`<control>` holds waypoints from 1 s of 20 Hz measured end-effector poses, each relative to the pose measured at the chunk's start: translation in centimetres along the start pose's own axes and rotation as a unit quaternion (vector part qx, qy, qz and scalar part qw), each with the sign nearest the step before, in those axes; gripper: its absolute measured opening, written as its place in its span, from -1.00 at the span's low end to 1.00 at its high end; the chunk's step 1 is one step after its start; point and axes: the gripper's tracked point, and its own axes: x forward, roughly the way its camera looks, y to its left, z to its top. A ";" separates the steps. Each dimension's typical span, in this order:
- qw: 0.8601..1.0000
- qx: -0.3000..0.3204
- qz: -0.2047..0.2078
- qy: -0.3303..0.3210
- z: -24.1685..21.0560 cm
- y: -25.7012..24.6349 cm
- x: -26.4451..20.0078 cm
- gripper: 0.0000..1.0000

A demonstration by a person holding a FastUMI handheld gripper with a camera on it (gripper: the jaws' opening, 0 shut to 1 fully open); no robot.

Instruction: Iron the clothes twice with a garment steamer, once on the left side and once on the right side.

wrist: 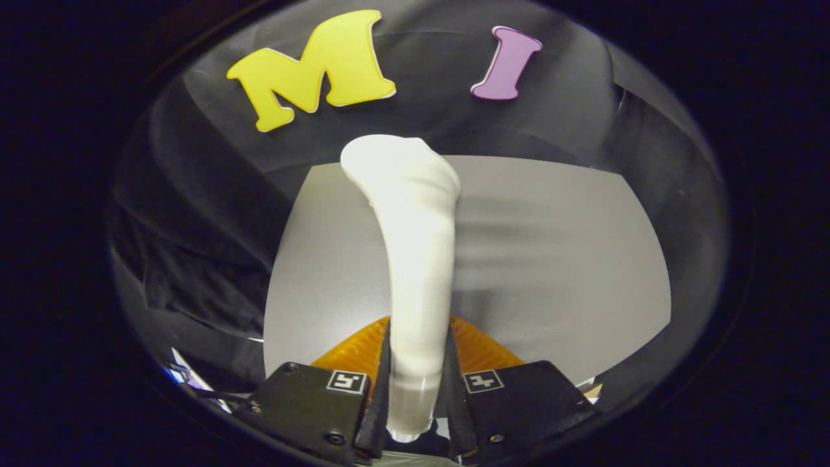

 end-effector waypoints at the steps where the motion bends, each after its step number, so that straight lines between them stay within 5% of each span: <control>1: 1.000 0.013 0.004 -0.008 0.2 0.1 0.1 -0.21; 6: 0.999 0.034 0.036 -0.019 -2.3 0.9 -1.7 -0.34; 20: 0.967 0.063 0.106 -0.225 -7.5 5.4 -19.9 -0.35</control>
